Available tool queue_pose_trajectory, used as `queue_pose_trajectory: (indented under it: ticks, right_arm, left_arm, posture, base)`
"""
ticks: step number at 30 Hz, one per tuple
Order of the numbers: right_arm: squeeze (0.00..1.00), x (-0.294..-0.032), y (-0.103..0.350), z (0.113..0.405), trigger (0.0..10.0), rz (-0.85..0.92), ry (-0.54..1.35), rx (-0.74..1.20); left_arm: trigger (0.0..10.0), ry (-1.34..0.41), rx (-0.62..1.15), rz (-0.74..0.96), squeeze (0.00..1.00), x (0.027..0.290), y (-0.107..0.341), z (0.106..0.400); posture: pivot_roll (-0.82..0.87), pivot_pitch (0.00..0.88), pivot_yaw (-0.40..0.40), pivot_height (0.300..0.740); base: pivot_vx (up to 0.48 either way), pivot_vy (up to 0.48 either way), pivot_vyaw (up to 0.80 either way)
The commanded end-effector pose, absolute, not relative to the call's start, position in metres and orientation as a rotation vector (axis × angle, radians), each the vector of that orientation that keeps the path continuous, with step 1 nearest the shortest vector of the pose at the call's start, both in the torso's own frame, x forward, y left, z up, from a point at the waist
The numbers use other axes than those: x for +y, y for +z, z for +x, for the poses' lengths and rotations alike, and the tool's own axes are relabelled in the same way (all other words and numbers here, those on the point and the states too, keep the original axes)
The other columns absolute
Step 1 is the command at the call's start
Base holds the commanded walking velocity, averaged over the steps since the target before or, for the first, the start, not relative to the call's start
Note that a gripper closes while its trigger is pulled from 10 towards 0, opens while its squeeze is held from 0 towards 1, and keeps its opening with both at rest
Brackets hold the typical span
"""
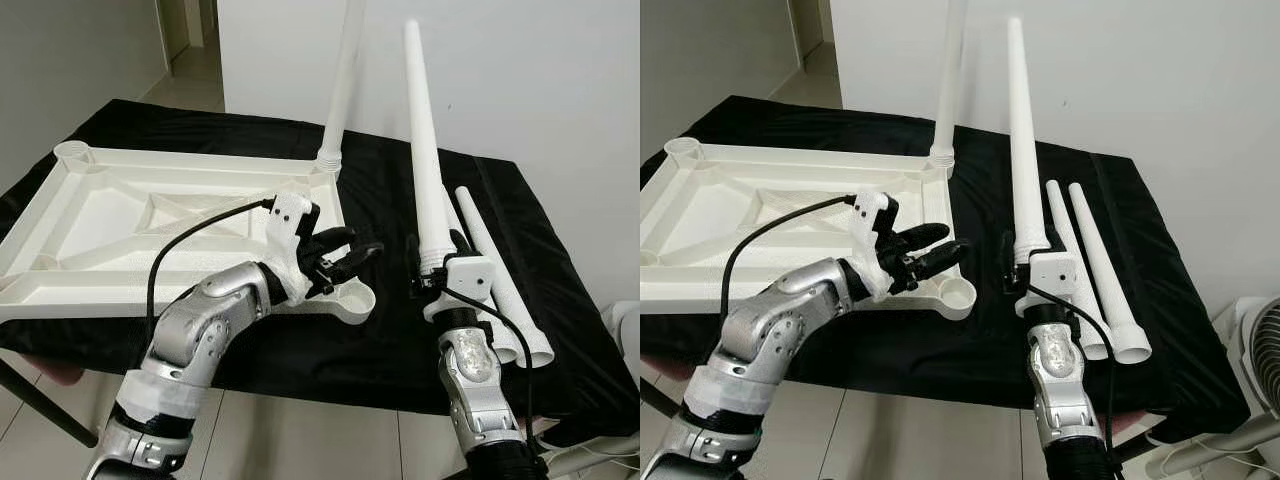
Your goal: Building children table
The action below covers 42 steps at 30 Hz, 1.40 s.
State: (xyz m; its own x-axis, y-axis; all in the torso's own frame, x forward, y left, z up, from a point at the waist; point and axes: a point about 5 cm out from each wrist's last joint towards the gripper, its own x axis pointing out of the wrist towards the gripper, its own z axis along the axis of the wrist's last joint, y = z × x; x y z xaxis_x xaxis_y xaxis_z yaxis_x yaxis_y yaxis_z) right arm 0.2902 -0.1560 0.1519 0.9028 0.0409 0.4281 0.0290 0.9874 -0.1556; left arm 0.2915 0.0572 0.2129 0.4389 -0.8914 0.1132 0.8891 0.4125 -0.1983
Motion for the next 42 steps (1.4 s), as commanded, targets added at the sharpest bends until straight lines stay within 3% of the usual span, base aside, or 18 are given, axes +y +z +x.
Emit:
queue_pose_trajectory:
  ticks: [1, 5, 6, 15, 28, 42]
  right_arm:
    - [0.00, -0.157, 0.163, 0.290, 10.0, -0.184, -0.005, -0.512]
    - [0.00, -0.156, 0.174, 0.287, 10.0, -0.191, -0.016, -0.577]
    - [0.00, -0.154, 0.178, 0.287, 10.0, -0.196, -0.010, -0.602]
    - [0.00, -0.132, 0.188, 0.279, 10.0, -0.261, 0.127, -0.681]
    - [0.00, -0.111, 0.170, 0.266, 10.0, -0.288, 0.314, -0.633]
    - [0.00, -0.097, 0.159, 0.251, 10.0, -0.403, 0.460, -0.652]
  left_arm:
    - [10.0, -1.315, -0.003, -0.251, 1.00, 0.054, 0.220, 0.285]
    - [10.0, -1.272, 0.051, -0.223, 1.00, 0.056, 0.221, 0.297]
    - [10.0, -1.256, 0.064, -0.212, 0.00, 0.057, 0.221, 0.300]
    - [10.0, -1.272, 0.087, -0.278, 0.00, 0.053, 0.230, 0.304]
    - [10.0, -1.317, 0.073, -0.474, 0.00, 0.067, 0.266, 0.322]
    - [10.0, -1.267, 0.171, -0.429, 0.00, 0.061, 0.256, 0.335]
  posture:
    - [-0.03, 0.000, -0.051, 0.740]
    - [-0.03, 0.000, -0.042, 0.740]
    - [-0.04, 0.000, -0.037, 0.740]
    - [-0.04, 0.000, -0.038, 0.740]
    - [-0.05, 0.000, -0.043, 0.740]
    - [-0.07, 0.000, -0.038, 0.740]
  base:
    - [0.000, 0.000, 0.00]
    - [0.000, 0.000, 0.00]
    - [0.000, 0.000, 0.00]
    - [0.000, 0.000, 0.00]
    - [0.000, 0.000, 0.00]
    - [0.000, 0.000, 0.00]
